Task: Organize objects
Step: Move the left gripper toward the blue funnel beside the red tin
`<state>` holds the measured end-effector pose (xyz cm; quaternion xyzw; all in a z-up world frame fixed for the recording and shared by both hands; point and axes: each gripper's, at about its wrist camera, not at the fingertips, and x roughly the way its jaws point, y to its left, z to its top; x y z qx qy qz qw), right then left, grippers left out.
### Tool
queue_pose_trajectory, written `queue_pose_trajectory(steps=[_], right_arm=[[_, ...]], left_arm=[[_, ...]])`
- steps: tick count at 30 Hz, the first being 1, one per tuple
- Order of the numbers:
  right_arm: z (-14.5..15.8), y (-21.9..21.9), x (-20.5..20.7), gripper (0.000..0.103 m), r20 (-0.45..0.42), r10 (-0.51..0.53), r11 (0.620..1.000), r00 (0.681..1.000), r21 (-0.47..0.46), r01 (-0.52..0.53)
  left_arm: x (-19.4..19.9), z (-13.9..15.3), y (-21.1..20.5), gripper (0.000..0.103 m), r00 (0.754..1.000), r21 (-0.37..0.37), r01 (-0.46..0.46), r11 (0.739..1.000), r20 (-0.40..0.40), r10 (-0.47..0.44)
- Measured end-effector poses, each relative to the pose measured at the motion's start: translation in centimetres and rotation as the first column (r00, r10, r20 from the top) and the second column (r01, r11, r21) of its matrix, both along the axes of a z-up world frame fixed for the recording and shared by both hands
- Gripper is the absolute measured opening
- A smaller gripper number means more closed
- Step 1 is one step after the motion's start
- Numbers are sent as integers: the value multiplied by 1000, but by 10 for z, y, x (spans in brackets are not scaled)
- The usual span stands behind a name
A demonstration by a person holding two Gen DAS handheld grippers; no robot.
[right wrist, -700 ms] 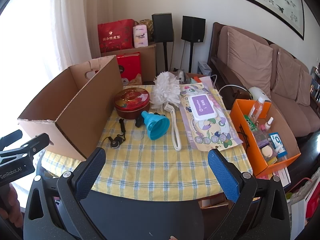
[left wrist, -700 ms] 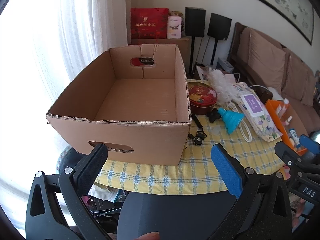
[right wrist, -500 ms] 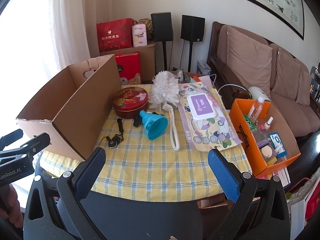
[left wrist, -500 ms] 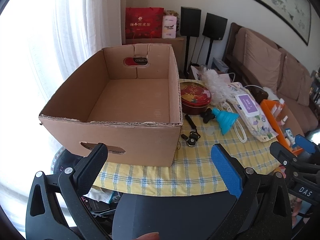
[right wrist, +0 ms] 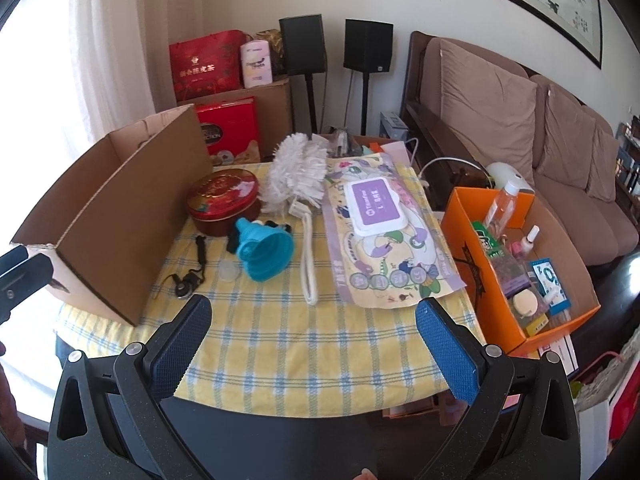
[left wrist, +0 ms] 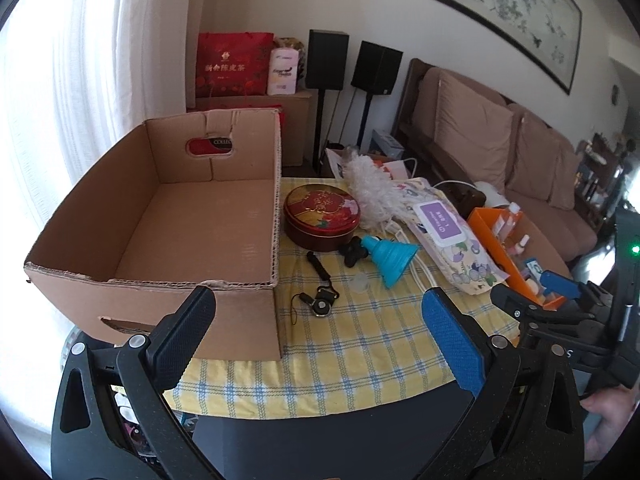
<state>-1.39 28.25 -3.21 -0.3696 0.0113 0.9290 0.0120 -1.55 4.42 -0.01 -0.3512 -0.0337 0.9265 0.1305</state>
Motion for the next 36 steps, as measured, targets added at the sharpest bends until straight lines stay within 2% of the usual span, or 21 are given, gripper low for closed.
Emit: queue_pose_trajectory(steps=[8,12,15,17,19,21,25,30,36], right_arm=[[-6,29,-3,103,9,-50,999,999,0,50],[-7,38,-2,103,14,-72,997,997,7,72],[-8,46,-1,103,18,-81,996,997,-23,81],[-11,53,0,103,22,-74,994,997,-78,75],[-13,61,-1,103,44,-82,989,996,-124,87],[-15,65,-2,103,54,-90,986,994,-136,97],[-16,68,-3,102,47,-109,989,993,-95,113],[-18,68,-3,102,44,-106,990,993,-88,110],[-25,68,-6,102,53,-102,989,993,-103,107]], left_arm=[[-9,-8,48,103,993,-52,115,992,-13,-116],[-23,-21,71,103,988,-59,158,986,8,-157],[-37,-32,84,103,987,-82,159,984,13,-159],[-41,-37,94,103,990,-137,139,981,-17,-143],[-43,-41,106,103,986,-179,156,971,-37,-165],[-43,-46,117,103,983,-218,161,963,-57,-177],[-53,-53,123,103,988,-213,136,967,-44,-149],[-66,-56,117,101,993,-218,105,970,-38,-115],[-61,-61,106,101,995,-236,83,968,-40,-96]])
